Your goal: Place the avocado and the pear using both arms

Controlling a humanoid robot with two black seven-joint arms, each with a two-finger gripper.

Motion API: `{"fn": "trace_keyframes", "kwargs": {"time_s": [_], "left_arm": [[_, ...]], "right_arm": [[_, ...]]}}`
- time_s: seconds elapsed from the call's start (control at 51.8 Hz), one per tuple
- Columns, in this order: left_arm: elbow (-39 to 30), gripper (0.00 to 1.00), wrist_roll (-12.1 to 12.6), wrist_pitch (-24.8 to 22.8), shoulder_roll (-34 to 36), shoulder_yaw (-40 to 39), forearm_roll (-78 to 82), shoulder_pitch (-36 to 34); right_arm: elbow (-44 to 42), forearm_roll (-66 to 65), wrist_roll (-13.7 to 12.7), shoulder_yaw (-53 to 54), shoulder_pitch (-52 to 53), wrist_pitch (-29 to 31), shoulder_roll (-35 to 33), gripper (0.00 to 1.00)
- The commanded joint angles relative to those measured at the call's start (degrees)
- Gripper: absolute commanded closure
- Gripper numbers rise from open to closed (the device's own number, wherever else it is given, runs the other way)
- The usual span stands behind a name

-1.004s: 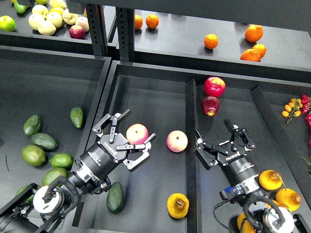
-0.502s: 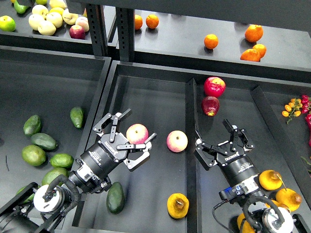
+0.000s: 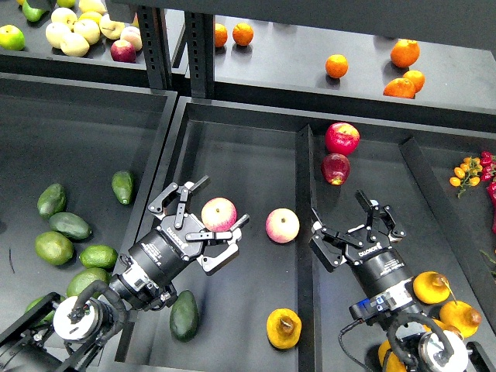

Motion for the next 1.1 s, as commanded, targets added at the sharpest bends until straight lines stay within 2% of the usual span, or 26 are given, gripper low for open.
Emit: {"fn": "trace_keyframes", "kwargs": {"time_s": [0.0,0.888,1.082], "left_arm": [[0.0,0.01,-0.08,0.0,0.0,-0.09,0.09,-0.23],[0.7,0.01,0.01,0.0,0.0,0.26,0.18,-0.49],[0.44,0.01,0.27,0.0,3.69,0.43,4.04,-2.07]], "right_arm": [[0.0,0.0,0.0,0.0,0.0,0.09,0.0,0.0],[0.0,-0.08,0.0,-0.53,0.09,-0.35,0.0,0.0],[0.09,-0.08,0.0,-0.44,0.52,-0.35,0.0,0.0]]}}
